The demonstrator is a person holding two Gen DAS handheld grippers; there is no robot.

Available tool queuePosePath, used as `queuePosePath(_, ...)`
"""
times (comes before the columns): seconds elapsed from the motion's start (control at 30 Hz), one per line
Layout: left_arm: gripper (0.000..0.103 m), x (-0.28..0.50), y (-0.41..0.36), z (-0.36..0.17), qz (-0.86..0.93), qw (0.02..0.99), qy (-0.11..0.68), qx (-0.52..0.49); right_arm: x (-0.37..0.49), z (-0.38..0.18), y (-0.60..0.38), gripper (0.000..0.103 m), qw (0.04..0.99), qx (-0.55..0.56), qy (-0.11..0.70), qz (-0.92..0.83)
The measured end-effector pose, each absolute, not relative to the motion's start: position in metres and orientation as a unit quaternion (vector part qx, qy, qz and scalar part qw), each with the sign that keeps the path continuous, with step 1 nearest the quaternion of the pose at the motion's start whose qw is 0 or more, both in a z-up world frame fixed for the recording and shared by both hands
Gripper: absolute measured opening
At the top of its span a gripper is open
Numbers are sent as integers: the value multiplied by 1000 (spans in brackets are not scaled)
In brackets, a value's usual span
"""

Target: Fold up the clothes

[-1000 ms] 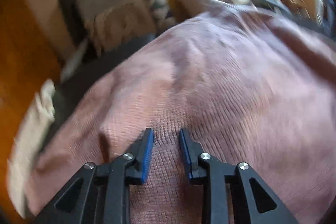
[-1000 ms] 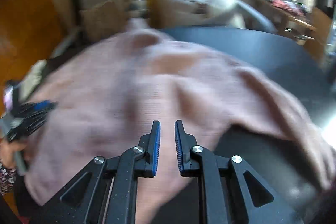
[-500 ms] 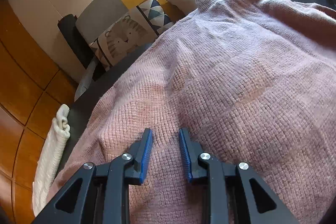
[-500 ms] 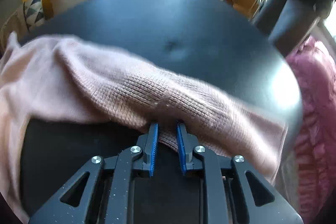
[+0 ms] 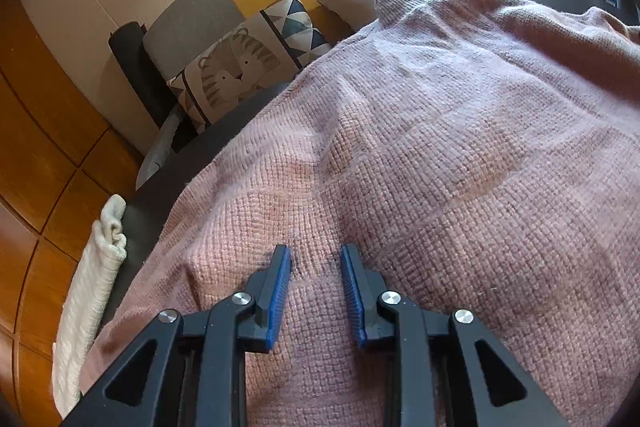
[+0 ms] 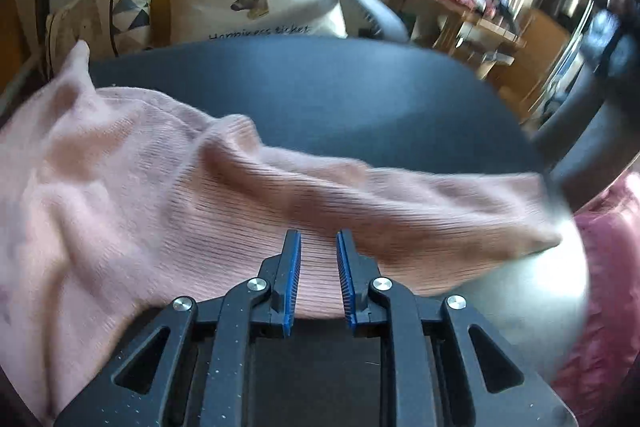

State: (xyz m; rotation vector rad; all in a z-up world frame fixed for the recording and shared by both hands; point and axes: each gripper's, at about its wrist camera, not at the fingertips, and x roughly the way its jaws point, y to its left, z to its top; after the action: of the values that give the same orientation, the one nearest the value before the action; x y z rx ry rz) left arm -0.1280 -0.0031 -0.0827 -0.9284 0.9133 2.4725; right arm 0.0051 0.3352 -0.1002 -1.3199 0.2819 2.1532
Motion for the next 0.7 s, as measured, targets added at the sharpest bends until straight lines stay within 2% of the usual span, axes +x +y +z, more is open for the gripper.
queuePosePath(0.07,27,-128,-3,-83,872,172,323,-327,0,-112,339,21,298,-506,102,803)
queuePosePath(0.1,27,-128,-3,-83,872,172,322,-327,0,-113,339,26,308,-503,90,803)
queuePosePath(0.13,27,-128,-3,-83,872,173,321,-327,2,-112,342,43,321,-505,84,797)
queuePosePath(0.2,27,-128,-4,-83,872,173,320,-328,15,-110,356,65,353,-508,120,777)
queuePosePath(0.23,27,-128,-4,-83,872,173,320,-327,18,-107,361,66,356,-512,137,770)
queuePosePath(0.27,27,-128,-4,-83,872,173,320,-327,20,-104,365,66,356,-516,154,764)
queuePosePath(0.3,27,-128,-4,-83,872,173,320,-326,23,-100,369,59,355,-520,170,758)
queuePosePath(0.33,27,-128,-4,-83,873,174,319,-326,20,-88,364,40,353,-507,149,772)
queuePosePath(0.4,27,-129,-4,-83,873,174,319,-326,4,-71,345,26,334,-497,92,795)
queuePosePath(0.47,27,-128,-4,-83,873,172,320,-326,-12,-66,332,26,315,-499,55,806)
queuePosePath(0.7,27,-129,-4,-83,873,173,319,-327,-62,-99,309,26,257,-551,24,794)
